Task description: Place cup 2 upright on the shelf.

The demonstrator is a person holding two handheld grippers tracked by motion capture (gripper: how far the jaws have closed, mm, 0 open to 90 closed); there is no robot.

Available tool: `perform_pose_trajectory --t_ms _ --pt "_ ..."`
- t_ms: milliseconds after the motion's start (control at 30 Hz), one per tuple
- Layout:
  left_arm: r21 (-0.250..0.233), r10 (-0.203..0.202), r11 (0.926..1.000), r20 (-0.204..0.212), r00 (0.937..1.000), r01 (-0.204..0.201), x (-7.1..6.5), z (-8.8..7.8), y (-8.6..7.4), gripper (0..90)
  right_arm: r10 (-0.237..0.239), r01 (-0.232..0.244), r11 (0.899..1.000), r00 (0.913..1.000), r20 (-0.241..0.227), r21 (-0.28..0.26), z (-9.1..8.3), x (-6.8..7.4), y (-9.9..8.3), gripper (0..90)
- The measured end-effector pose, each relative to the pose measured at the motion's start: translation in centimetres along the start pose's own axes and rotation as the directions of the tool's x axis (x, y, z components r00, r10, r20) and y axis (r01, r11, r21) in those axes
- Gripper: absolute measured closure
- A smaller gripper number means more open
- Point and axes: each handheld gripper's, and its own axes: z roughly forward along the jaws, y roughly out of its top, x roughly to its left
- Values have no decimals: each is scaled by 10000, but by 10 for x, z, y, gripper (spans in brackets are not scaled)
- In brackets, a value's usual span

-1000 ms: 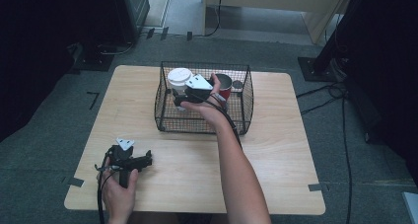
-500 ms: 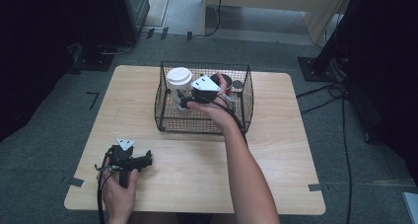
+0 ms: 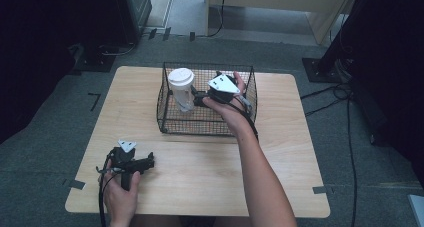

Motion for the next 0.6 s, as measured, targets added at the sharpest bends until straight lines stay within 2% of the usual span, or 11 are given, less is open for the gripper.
perform_pose_trajectory --t_ms 100,267,433,533,567,600 --pt "-3 14 10000 1 10000 -14 0 0 0 1 7 -6 9999 10000 87 -133 -11 -2 3 15" --pt "1 6 10000 1 10000 -6 0 0 0 1 428 -424 9989 9988 234 -192 -30 -5 5 15" --pt "4 5 10000 0 10000 -5 0 0 0 1 579 -573 9981 9980 264 -215 -46 -6 1 15" --pt "1 4 10000 1 10000 -4 0 0 0 1 613 -609 9979 9979 193 -226 -66 -7 -5 15" --pt "1 4 10000 1 10000 -4 0 0 0 1 613 -609 9979 9979 193 -226 -66 -7 -5 15" --pt "2 -3 10000 -4 10000 3 0 0 0 1 529 -525 9985 9984 224 -158 -78 -7 -10 15"
